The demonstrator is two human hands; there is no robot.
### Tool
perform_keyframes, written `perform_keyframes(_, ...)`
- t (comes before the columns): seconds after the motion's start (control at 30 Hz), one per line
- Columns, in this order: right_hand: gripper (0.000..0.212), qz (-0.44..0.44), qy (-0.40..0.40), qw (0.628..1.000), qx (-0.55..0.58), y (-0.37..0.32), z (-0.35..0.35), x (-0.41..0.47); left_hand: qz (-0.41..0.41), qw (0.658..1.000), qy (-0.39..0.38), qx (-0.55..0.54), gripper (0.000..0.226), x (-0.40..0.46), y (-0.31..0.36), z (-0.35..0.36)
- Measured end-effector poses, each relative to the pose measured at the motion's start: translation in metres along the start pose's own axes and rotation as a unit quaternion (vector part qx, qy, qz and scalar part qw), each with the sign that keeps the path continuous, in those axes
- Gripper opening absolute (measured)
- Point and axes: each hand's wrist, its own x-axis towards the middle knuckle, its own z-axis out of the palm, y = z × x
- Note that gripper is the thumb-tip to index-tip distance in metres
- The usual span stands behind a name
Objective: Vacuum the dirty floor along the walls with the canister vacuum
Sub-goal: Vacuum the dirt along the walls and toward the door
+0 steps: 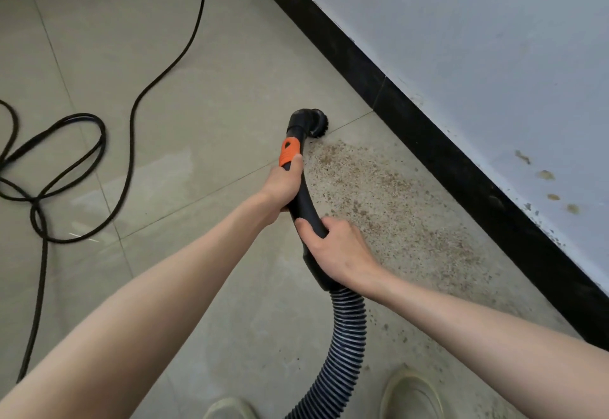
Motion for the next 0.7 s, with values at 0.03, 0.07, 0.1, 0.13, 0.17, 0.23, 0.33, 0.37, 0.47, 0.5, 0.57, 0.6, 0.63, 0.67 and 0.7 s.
perform_keyframes(0.03,0.047,0.002,-0.001,1.000,0.005,0.003,0.000,0.000,0.002,1.000,0.003,0.008,0.050,-0.001,-0.001,0.001)
perform_keyframes(0.07,0.047,0.002,-0.003,1.000,0.006,0.003,0.000,0.000,0.002,1.000,0.004,0.010,0.050,-0.001,-0.002,0.001)
perform_keyframes(0.1,0.046,-0.001,-0.006,1.000,0.006,0.002,0.001,0.002,0.003,1.000,0.006,0.008,0.050,-0.002,-0.001,-0.002)
perform_keyframes(0.13,0.046,-0.006,-0.010,1.000,0.005,-0.001,0.001,0.003,0.001,1.000,0.010,0.004,0.050,-0.002,0.000,-0.005)
perform_keyframes(0.17,0.046,-0.012,-0.018,1.000,0.007,-0.004,0.001,0.004,-0.001,1.000,0.018,-0.002,0.051,-0.002,0.001,-0.010)
perform_keyframes(0.23,0.045,-0.023,-0.043,0.999,0.021,-0.012,0.001,0.005,-0.007,0.999,0.039,-0.016,0.055,-0.003,-0.001,-0.021)
perform_keyframes(0.33,0.043,-0.038,-0.083,0.995,0.038,-0.020,0.005,0.001,-0.025,0.996,0.072,-0.055,0.055,-0.015,-0.010,-0.038)
perform_keyframes(0.37,0.043,-0.045,-0.096,0.993,0.043,-0.020,0.008,-0.003,-0.030,0.994,0.081,-0.069,0.054,-0.020,-0.016,-0.043)
perform_keyframes(0.47,0.044,-0.059,-0.133,0.989,0.038,-0.012,0.015,-0.018,-0.032,0.991,0.109,-0.075,0.048,-0.042,-0.037,-0.051)
perform_keyframes(0.5,0.044,-0.061,-0.140,0.988,0.032,-0.008,0.017,-0.023,-0.034,0.991,0.112,-0.071,0.050,-0.048,-0.043,-0.050)
perform_keyframes(0.57,0.044,-0.060,-0.142,0.988,0.025,0.001,0.017,-0.031,-0.039,0.990,0.115,-0.066,0.053,-0.056,-0.051,-0.044)
perform_keyframes(0.6,0.045,-0.060,-0.137,0.989,0.023,0.004,0.016,-0.034,-0.039,0.991,0.115,-0.062,0.053,-0.059,-0.052,-0.040)
perform_keyframes(0.63,0.046,-0.059,-0.128,0.990,0.022,0.007,0.015,-0.036,-0.039,0.991,0.112,-0.059,0.052,-0.059,-0.052,-0.037)
perform_keyframes(0.67,0.047,-0.058,-0.118,0.991,0.020,0.009,0.014,-0.037,-0.038,0.992,0.107,-0.054,0.053,-0.060,-0.050,-0.033)
perform_keyframes(0.7,0.048,-0.056,-0.108,0.992,0.017,0.011,0.012,-0.037,-0.037,0.993,0.099,-0.049,0.054,-0.058,-0.049,-0.030)
